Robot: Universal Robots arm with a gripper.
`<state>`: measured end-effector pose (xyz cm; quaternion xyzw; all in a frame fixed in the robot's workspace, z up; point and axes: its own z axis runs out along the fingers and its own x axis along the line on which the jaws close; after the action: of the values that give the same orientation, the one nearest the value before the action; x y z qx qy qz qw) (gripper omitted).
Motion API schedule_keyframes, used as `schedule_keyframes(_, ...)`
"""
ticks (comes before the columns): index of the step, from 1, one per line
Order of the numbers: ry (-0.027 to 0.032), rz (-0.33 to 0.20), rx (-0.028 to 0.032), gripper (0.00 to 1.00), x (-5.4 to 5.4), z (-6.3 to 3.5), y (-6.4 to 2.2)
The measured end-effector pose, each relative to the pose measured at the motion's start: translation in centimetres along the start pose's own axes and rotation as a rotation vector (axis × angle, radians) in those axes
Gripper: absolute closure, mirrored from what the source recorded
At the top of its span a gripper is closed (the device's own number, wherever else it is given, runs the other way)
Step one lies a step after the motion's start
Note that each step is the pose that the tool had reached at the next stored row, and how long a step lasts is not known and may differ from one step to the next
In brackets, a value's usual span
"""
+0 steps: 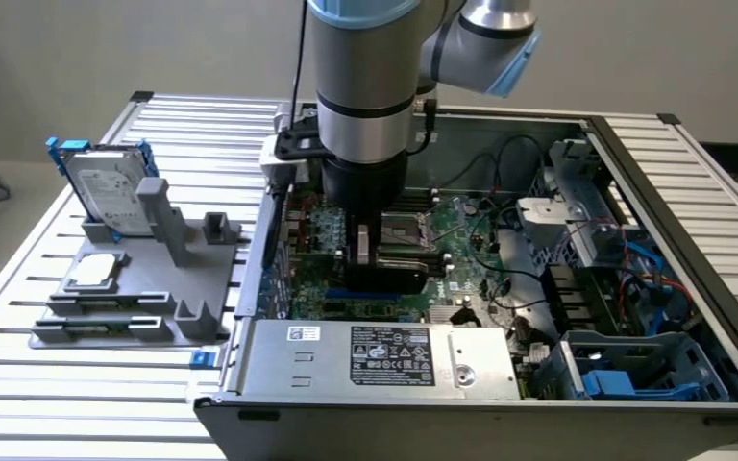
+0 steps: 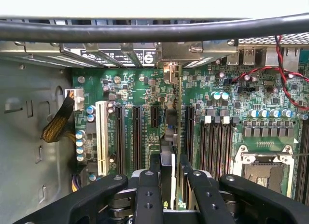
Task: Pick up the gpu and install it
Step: 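Insert the gpu into the slot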
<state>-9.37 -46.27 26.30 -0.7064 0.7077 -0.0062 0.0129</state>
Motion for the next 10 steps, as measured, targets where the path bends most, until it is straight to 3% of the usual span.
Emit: schedule_keyframes(10,-0.0006,-0.015,-0.0001,0.74,0.00,0.19,0.06)
